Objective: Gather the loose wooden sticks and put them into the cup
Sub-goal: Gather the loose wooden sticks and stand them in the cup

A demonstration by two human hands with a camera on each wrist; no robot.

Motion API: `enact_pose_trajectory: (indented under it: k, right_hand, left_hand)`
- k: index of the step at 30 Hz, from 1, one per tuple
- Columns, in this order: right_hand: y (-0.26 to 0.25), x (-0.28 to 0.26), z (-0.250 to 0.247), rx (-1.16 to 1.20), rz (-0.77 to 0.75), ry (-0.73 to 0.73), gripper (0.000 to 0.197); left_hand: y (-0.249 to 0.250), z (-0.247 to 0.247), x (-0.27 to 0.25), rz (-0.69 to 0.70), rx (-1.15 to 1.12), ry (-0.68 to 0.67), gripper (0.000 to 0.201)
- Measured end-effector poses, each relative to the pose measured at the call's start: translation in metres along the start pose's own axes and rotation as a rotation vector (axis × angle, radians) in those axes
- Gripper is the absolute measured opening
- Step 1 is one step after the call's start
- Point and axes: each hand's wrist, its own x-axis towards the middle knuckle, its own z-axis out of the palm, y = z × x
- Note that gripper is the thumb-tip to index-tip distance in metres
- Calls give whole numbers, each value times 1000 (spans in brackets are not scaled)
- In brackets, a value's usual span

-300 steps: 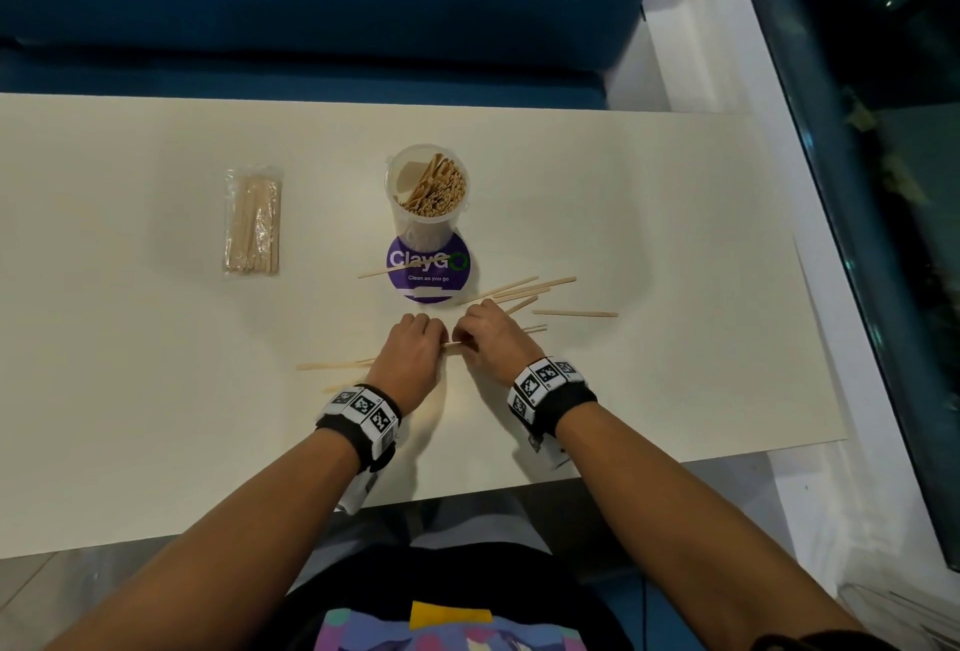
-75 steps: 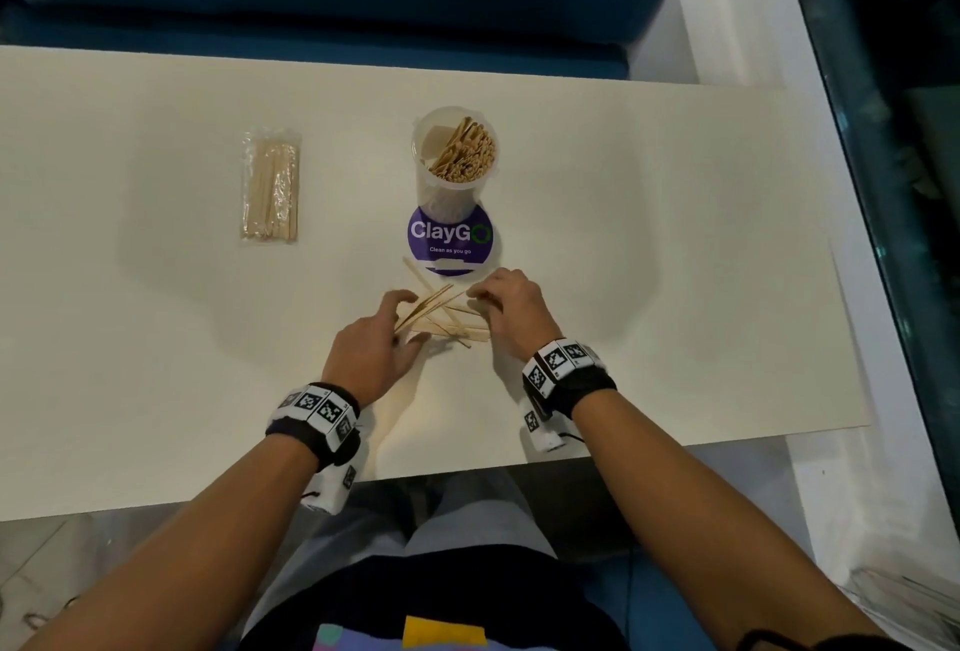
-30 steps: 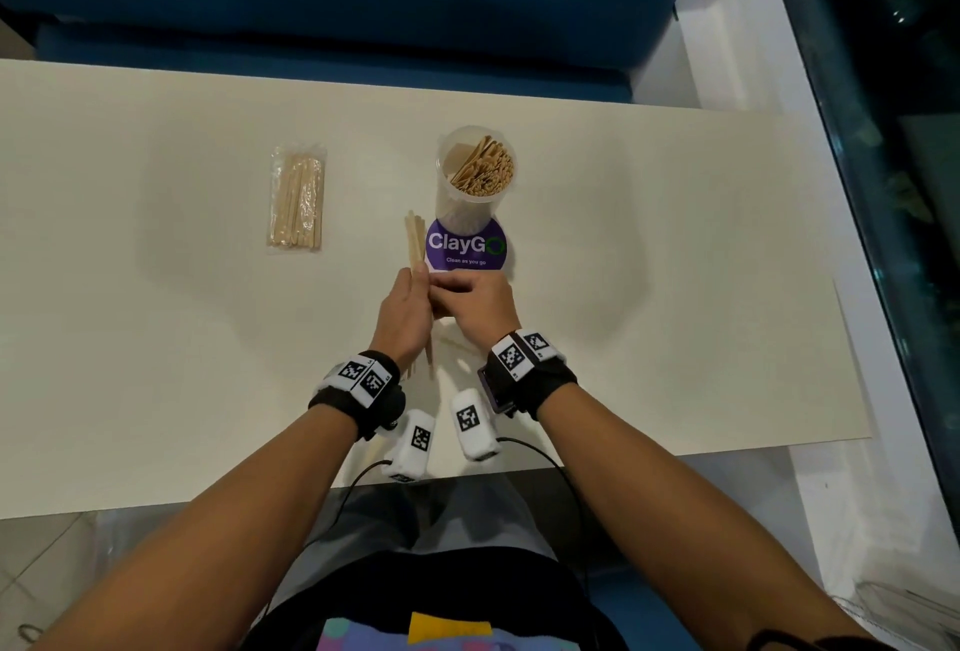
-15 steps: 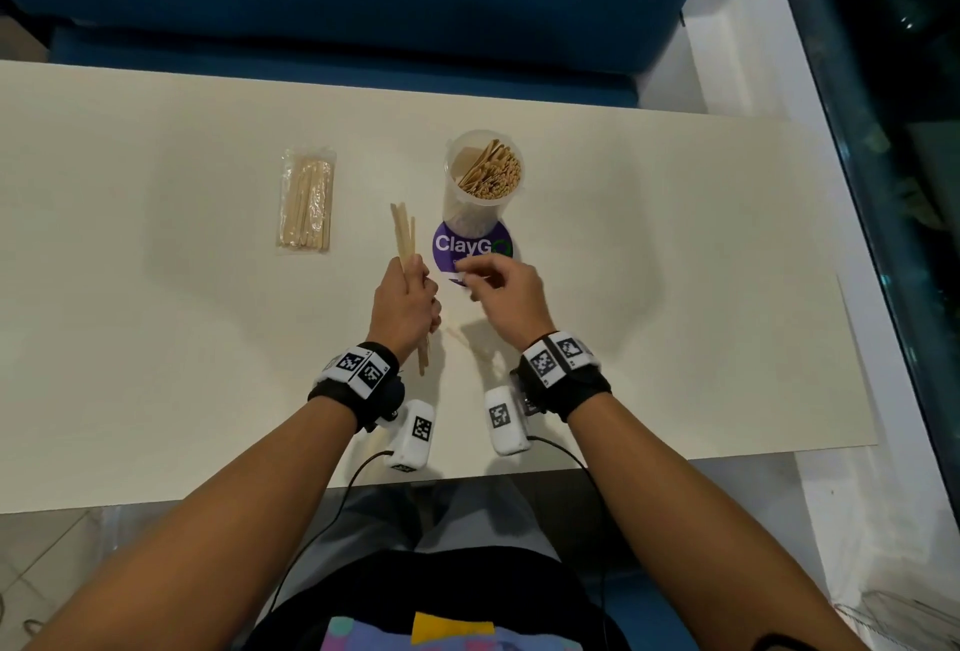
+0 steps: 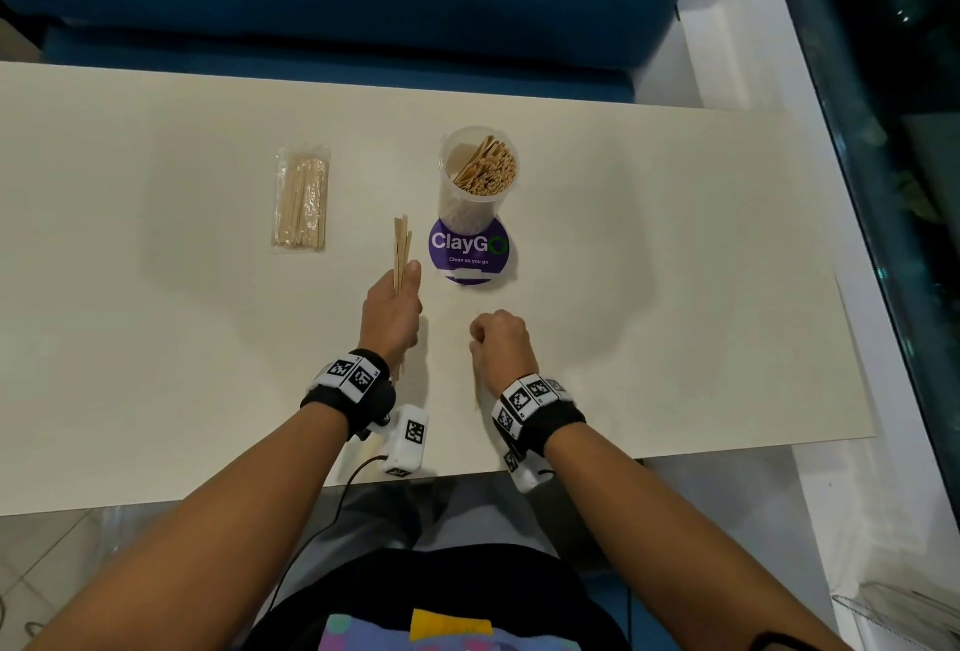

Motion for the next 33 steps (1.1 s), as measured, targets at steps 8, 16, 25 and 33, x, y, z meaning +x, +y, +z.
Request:
enact_pose_trajectory:
  k: [8,16,25,33]
  right_hand:
    - [-15,-5,5,-19,61,41,15]
    - [-21,2,-14,252,137,-15,8]
    - [-54,3,-53,980,183,-7,34]
    - [-62,-9,-56,1220,331,-192,10]
  left_hand:
    - [-3,2,-3,-35,30,-36,37]
    - [-2,6,-12,-3,102,-81,37]
    - [15,19,-25,99,5,-100,35]
    - [62,4,-31,413,-141,122,32]
